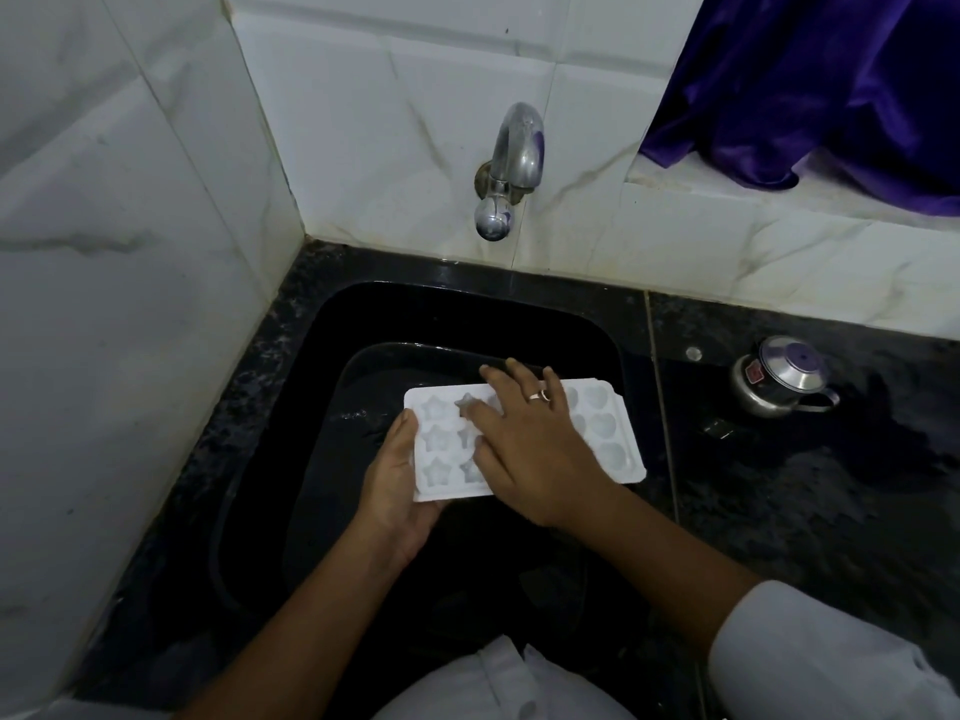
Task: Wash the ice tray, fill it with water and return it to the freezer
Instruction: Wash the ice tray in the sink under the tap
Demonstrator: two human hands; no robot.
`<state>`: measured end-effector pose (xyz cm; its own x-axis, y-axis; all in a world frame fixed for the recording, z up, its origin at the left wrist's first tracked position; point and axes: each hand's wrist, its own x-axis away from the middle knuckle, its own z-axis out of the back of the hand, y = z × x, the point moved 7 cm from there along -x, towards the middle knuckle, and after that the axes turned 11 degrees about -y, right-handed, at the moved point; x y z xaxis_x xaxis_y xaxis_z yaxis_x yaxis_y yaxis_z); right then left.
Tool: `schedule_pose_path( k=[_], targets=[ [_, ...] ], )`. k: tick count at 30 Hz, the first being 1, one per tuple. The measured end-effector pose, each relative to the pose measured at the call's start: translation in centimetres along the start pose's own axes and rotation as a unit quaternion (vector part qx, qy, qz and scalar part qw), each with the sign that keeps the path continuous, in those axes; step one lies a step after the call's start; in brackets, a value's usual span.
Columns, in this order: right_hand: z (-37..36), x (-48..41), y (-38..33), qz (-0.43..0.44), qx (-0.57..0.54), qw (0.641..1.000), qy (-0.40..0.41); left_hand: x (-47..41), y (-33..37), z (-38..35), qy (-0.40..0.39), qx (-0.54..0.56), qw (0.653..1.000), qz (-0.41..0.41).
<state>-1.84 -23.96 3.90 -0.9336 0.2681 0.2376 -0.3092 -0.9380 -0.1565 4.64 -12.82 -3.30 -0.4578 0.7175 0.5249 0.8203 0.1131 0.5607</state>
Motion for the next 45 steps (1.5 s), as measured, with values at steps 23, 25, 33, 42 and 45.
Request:
schedule_pose_path(
  k=[23, 25, 33, 42, 45],
  targets=[
    [0.2, -1.1, -2.0, 0.057, 0.004, 0.998, -0.003, 1.1, 0.1, -0.7, 0.034, -0.012, 0.999, 0.023],
    [0.7, -1.3, -1.3, 0.037, -0.011, 0.999, 0.006, 1.0, -0.2, -0.7, 0.037, -0.008, 0.999, 0.028],
    [0.6, -1.5, -1.5, 0.034, 0.003, 0.999, 0.015, 0.8, 0.4, -0.4, 0.033, -0.017, 0.999, 0.010],
    [0.6, -1.6, -1.6, 0.034, 0.010, 0.999, 0.008, 1.4, 0.5, -1.3, 0.014, -0.017, 0.999, 0.026],
    [0.8, -2.2, -2.5, 0.018, 0.011, 1.000, 0.015, 1.5, 0.1, -1.4, 0.027, -0.006, 0.999, 0.029]
  ],
)
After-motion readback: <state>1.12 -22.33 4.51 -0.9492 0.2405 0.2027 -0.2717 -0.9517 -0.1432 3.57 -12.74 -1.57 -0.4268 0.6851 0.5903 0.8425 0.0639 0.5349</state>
